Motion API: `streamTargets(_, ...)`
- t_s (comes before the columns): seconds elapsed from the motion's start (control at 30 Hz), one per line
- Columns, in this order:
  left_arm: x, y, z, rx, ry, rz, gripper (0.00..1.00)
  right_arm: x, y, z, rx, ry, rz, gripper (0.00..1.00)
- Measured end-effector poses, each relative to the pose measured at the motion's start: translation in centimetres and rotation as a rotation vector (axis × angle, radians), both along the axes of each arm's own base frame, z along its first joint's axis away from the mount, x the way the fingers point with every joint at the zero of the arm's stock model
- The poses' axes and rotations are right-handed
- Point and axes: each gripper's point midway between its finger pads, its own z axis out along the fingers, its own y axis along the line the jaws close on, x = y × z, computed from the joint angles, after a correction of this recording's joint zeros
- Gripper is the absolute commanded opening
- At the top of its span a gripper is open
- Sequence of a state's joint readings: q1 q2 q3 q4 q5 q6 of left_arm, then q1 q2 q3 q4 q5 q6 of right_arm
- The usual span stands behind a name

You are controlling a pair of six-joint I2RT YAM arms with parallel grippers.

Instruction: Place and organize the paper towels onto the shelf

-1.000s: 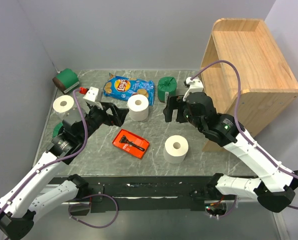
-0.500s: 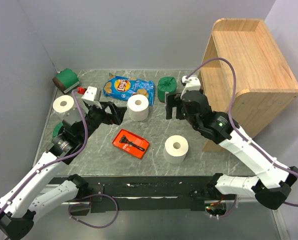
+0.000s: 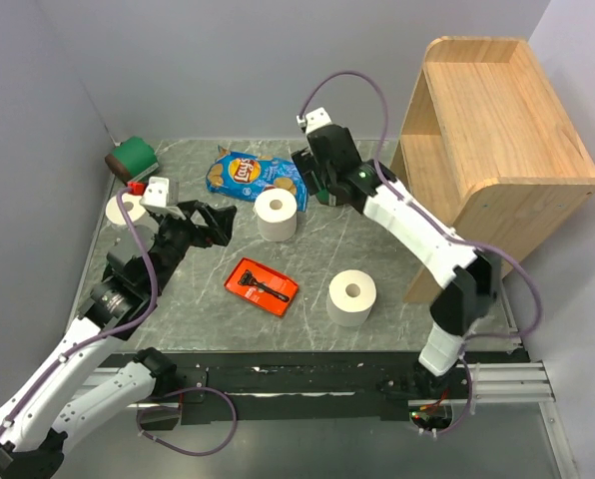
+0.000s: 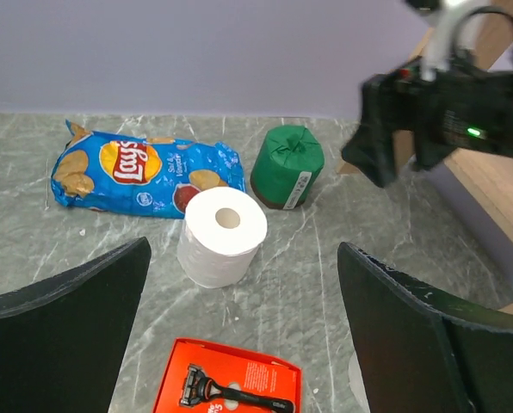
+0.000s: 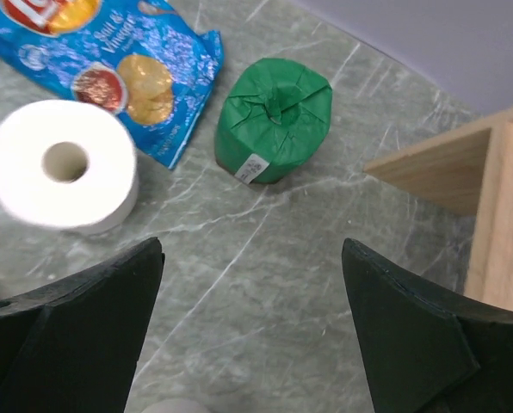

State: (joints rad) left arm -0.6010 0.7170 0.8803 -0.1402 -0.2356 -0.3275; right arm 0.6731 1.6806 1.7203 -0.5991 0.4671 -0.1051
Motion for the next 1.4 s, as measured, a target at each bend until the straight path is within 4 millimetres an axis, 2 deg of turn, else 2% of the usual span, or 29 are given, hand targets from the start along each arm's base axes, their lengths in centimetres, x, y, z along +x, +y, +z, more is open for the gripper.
streamTargets(0.2, 0.1, -0.1, -0.2, 0.003, 0.005, -0.002, 0.96, 5.5, -0.3, -3.8, -0.055, 0.08, -0.007, 0.83)
streamTargets(0.3, 0.2, -0.2, -0.3, 0.004, 0.007, -0.003, 0.96, 7.3, -0.1, -5.3, -0.092, 0.106, 0.008, 0.83)
streamTargets(0.6, 0.4, -0.6, -0.8, 0.013, 0.023, -0.018, 0.96, 10.4, 1.2, -10.6, -0.175, 0.173, 0.066, 0.83)
streamTargets(0.77, 0.3, -0.7, -0.8, 0.013, 0.023, -0.024, 0.96, 11.5, 0.7, -12.9, -0.2, 0.2, 0.064, 0.82)
streamTargets(0.83, 0.3, -0.8, -0.8, 0.013, 0.023, -0.028, 0.96, 11.8, 0.5, -13.2, -0.201, 0.207, 0.065, 0.82)
streamTargets(1.03, 0.3, -0.8, -0.8, 0.013, 0.023, -0.029, 0.96, 13.5, 0.9, -12.4, -0.175, 0.169, 0.068, 0.82)
streamTargets(1.4, 0.6, -1.1, -1.3, 0.023, 0.037, -0.03, 0.96, 14.1, 0.1, -14.7, -0.172, 0.213, 0.073, 0.82)
